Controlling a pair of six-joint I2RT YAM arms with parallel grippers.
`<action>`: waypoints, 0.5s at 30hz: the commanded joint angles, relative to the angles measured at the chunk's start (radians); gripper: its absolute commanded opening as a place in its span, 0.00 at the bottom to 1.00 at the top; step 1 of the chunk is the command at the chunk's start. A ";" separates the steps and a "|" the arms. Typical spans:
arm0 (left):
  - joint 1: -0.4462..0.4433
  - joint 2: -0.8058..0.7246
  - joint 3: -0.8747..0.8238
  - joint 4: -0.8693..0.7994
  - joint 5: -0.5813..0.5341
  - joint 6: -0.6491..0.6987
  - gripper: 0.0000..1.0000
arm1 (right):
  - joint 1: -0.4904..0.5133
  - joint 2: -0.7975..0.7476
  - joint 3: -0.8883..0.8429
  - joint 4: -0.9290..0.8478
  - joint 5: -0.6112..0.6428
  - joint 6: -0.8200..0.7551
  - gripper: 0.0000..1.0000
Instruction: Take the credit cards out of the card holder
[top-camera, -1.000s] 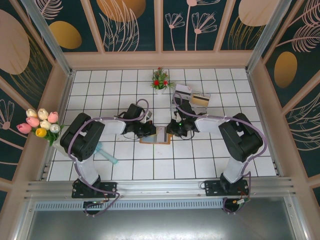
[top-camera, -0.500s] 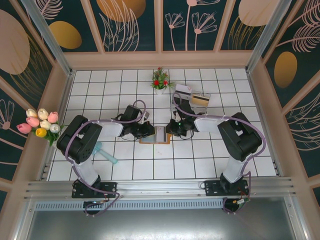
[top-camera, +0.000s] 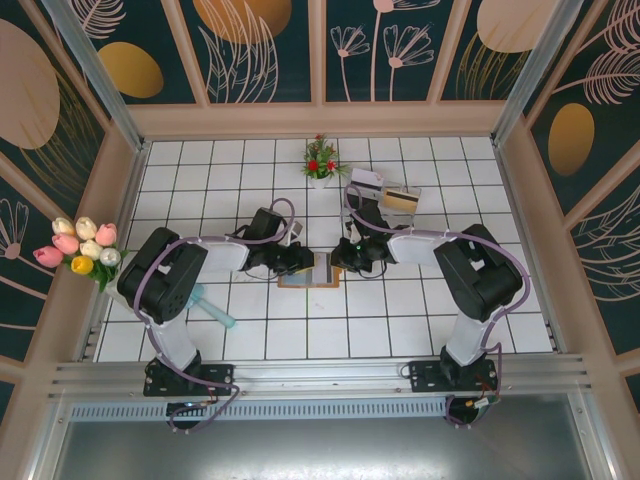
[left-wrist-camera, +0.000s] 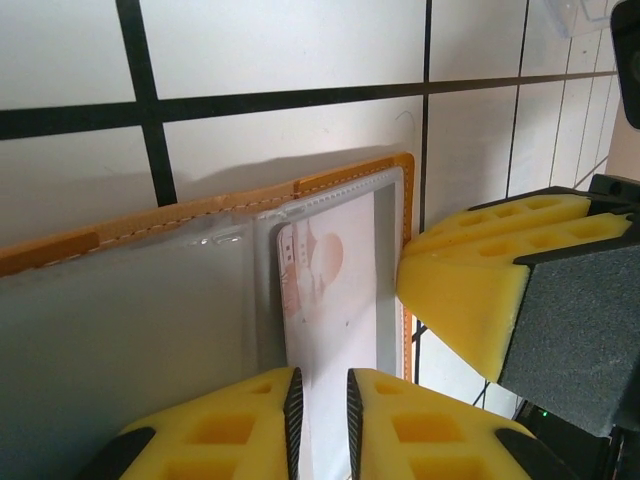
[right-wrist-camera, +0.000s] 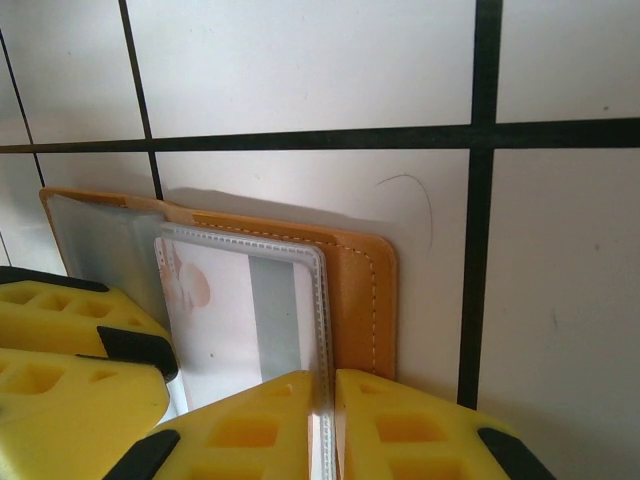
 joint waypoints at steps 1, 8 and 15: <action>0.005 0.007 -0.002 -0.079 -0.094 0.045 0.24 | 0.018 0.073 -0.041 -0.082 0.075 -0.023 0.16; 0.010 -0.030 0.003 -0.121 -0.152 0.064 0.26 | 0.018 0.073 -0.050 -0.077 0.073 -0.020 0.16; 0.010 0.002 -0.028 -0.022 -0.041 0.017 0.21 | 0.017 0.079 -0.054 -0.069 0.067 -0.018 0.16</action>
